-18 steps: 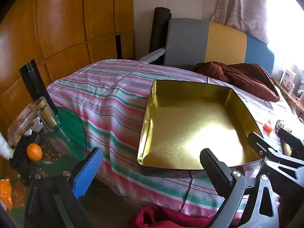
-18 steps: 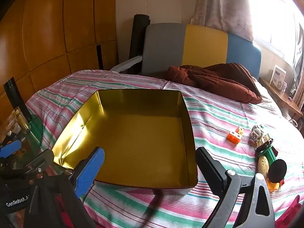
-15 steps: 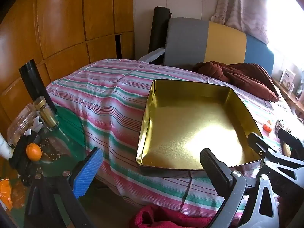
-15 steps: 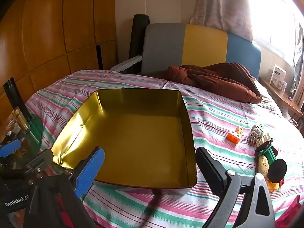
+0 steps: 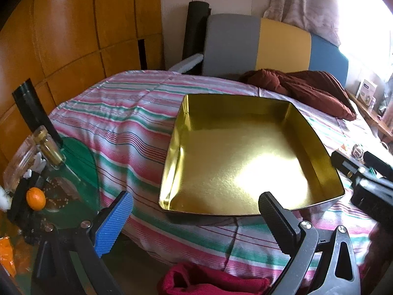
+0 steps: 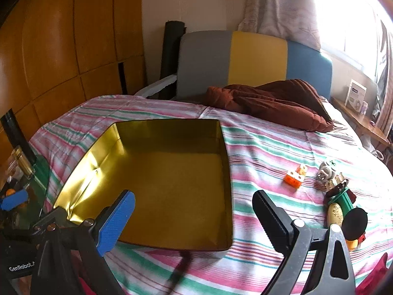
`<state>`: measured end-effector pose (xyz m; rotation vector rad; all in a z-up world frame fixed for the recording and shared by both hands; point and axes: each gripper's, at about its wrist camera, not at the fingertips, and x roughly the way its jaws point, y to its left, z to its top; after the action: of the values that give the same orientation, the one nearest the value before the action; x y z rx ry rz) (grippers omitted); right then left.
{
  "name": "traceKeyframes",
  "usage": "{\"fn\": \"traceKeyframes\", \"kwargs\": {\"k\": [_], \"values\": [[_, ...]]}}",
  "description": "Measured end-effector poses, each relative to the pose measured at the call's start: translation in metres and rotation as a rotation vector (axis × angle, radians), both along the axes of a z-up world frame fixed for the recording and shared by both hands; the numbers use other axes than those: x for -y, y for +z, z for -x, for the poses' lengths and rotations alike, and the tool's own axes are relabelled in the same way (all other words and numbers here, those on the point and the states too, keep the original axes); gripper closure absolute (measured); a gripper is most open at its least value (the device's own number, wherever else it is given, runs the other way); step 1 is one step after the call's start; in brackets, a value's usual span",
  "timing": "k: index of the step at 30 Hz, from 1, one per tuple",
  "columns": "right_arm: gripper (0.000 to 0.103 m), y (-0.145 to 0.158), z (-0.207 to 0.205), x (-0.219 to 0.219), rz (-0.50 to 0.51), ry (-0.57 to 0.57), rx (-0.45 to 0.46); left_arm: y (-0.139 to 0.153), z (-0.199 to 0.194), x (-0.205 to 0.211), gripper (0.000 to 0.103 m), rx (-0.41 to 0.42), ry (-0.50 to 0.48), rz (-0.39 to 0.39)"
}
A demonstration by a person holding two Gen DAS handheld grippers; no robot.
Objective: Organize rigid objects
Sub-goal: 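Move both tools from the gold tray toward the toy pile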
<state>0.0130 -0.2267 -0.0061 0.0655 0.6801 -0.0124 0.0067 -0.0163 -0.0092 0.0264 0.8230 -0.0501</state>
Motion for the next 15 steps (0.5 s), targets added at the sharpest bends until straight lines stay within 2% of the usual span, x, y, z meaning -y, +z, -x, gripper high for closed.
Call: {"fn": "traceKeyframes", "kwargs": {"k": [2,5,10,15], "values": [[0.005,0.002,-0.001,0.015,-0.021,-0.018,-0.001,-0.003,-0.002,0.003,0.0,-0.006,-0.013,-0.021],[0.005,0.008,-0.002,0.053,-0.056,-0.079,0.007,-0.003,-0.006,0.006,0.0,0.002,-0.04,0.014],[0.005,0.019,0.003,0.143,-0.129,-0.238,0.014,0.003,-0.012,0.018,0.0,-0.027,-0.132,0.087],[0.005,0.016,0.021,0.246,-0.278,-0.413,0.003,0.006,-0.018,0.056,0.0,-0.046,-0.285,0.132]]}}
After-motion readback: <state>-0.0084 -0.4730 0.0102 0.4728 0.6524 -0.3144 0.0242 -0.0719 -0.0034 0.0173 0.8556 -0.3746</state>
